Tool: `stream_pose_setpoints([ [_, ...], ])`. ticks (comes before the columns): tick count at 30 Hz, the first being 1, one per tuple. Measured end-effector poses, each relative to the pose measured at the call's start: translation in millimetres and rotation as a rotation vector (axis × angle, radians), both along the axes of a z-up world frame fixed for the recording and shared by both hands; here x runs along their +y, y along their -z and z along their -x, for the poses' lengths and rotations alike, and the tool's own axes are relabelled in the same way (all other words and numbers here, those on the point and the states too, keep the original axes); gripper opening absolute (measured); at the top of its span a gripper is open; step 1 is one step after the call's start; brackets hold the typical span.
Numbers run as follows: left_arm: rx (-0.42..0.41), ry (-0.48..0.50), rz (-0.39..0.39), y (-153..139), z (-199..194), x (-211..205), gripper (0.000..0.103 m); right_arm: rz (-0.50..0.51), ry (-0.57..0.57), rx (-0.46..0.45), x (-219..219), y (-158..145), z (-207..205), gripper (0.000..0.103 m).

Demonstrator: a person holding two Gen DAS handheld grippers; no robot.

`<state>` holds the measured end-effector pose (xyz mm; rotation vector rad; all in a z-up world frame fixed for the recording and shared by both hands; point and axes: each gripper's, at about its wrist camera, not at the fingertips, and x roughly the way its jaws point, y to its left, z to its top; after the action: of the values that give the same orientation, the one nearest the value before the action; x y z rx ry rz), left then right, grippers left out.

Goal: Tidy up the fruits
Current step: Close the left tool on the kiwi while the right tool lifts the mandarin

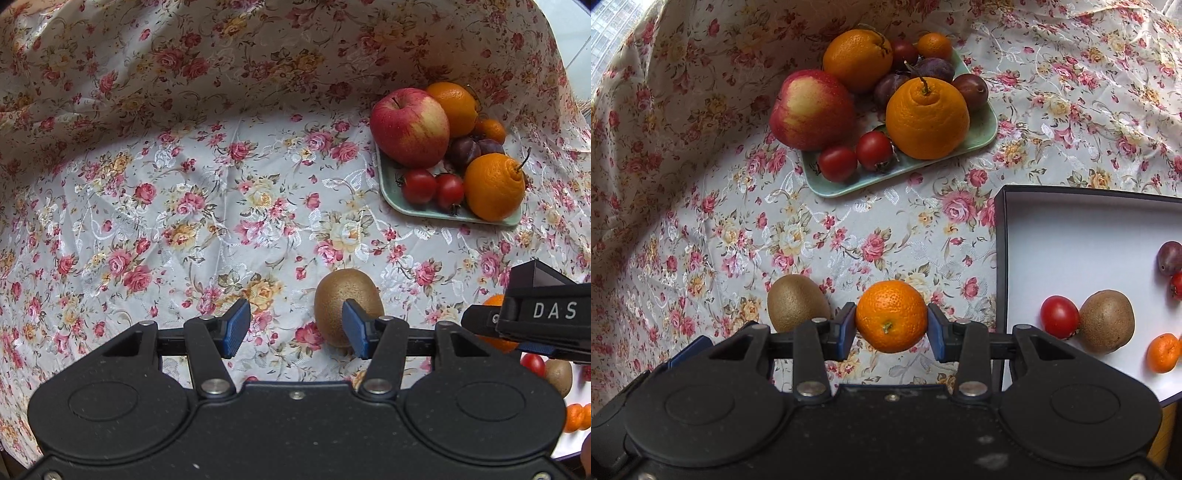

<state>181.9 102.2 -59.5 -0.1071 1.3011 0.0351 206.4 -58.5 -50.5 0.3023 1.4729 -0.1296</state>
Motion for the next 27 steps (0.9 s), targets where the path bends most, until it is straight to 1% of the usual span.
stream_pose_setpoints([
  [5, 0.008, -0.01, 0.008, 6, -9, -8, 0.06, 0.001, 0.029, 0.001, -11, 1, -3, 0.041],
  [9, 0.014, -0.009, 0.001, 11, -15, -13, 0.06, 0.017, 0.049, -0.014, -17, -1, -6, 0.041],
  [13, 0.008, -0.009, -0.001, 14, -20, -14, 0.061, 0.012, 0.087, -0.028, -25, -5, -8, 0.041],
  [17, 0.002, -0.009, -0.005, 17, -23, -15, 0.061, 0.013, 0.091, -0.04, -29, -8, -11, 0.041],
  [27, 0.012, 0.01, -0.009, 28, -28, -27, 0.062, -0.015, 0.093, -0.032, -31, -7, -17, 0.041],
])
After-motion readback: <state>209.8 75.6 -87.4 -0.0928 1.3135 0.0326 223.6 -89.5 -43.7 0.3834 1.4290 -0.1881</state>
